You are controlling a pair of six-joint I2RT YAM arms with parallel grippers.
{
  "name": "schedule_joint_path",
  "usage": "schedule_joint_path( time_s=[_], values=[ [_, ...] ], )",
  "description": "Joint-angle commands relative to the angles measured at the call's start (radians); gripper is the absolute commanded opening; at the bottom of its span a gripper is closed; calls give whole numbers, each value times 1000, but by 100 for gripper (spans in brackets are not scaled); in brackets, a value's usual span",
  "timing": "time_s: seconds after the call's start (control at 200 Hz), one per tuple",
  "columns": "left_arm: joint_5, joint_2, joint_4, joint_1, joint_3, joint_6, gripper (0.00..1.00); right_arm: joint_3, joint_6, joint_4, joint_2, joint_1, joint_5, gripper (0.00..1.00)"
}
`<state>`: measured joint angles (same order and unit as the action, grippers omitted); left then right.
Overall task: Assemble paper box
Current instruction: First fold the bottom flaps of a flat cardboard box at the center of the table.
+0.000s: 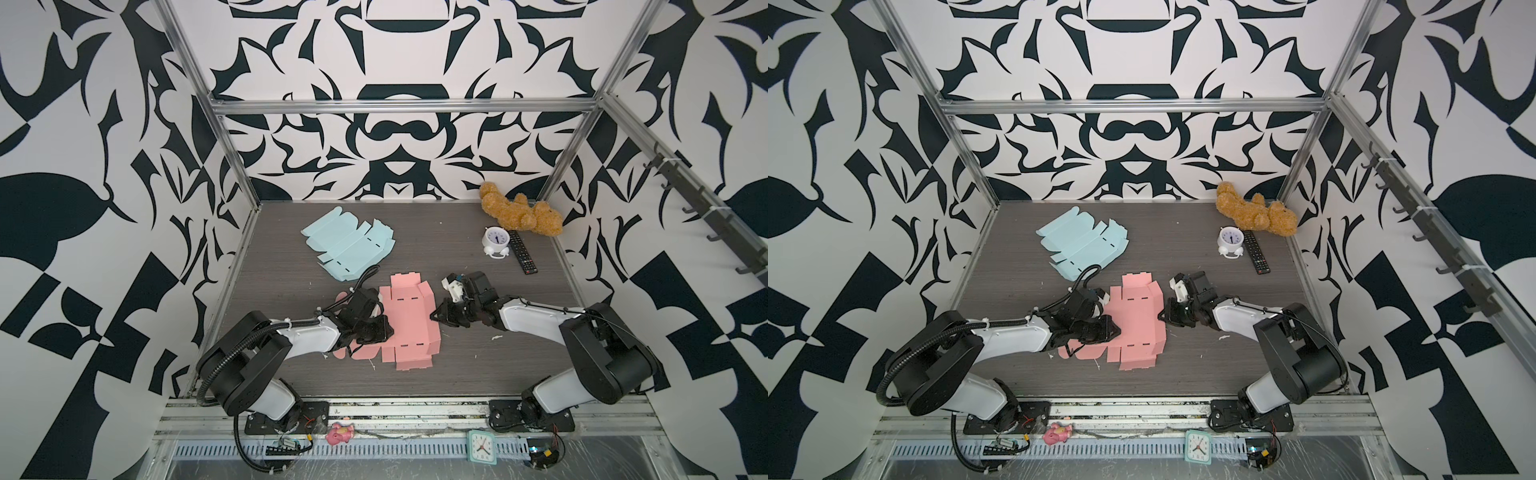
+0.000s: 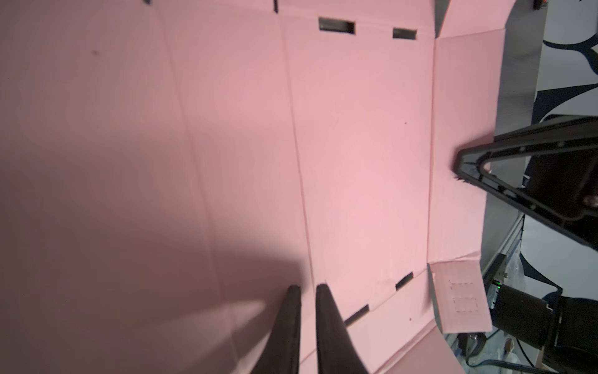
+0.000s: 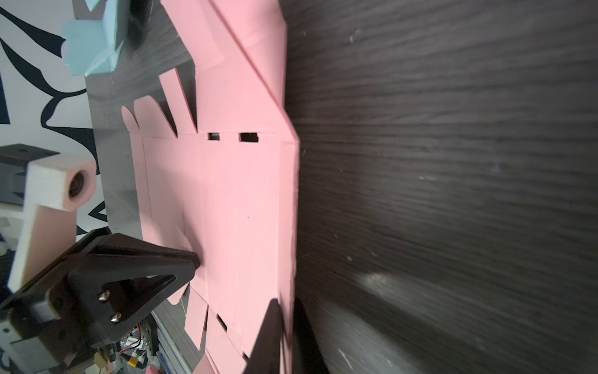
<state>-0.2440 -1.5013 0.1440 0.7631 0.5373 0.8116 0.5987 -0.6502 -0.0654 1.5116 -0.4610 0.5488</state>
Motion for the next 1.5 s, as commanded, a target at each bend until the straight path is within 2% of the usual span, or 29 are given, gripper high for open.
schedule_joint_path(
  time_s=[0.0,0.42,0.64,0.84,1.03,1.24,1.495],
  values=[
    [2,-25,-9,-2,-23,4,15,-1,-13,-40,1,-5,22,11],
    [3,40,-12,-2,-36,-1,18,17,28,29,-19,-1,23,3],
    [15,120,-51,-3,-37,-19,26,151,218,338,-22,0,-27,3],
    [39,127,-84,-2,-40,-42,27,237,353,510,-26,12,-125,3],
    [69,117,-81,-3,-53,-41,26,235,377,467,16,74,-47,4],
    [75,98,-83,-2,-55,-45,26,239,405,449,57,118,-18,5],
    [78,88,-81,-2,-56,-39,26,216,371,398,66,135,27,21]
  ],
)
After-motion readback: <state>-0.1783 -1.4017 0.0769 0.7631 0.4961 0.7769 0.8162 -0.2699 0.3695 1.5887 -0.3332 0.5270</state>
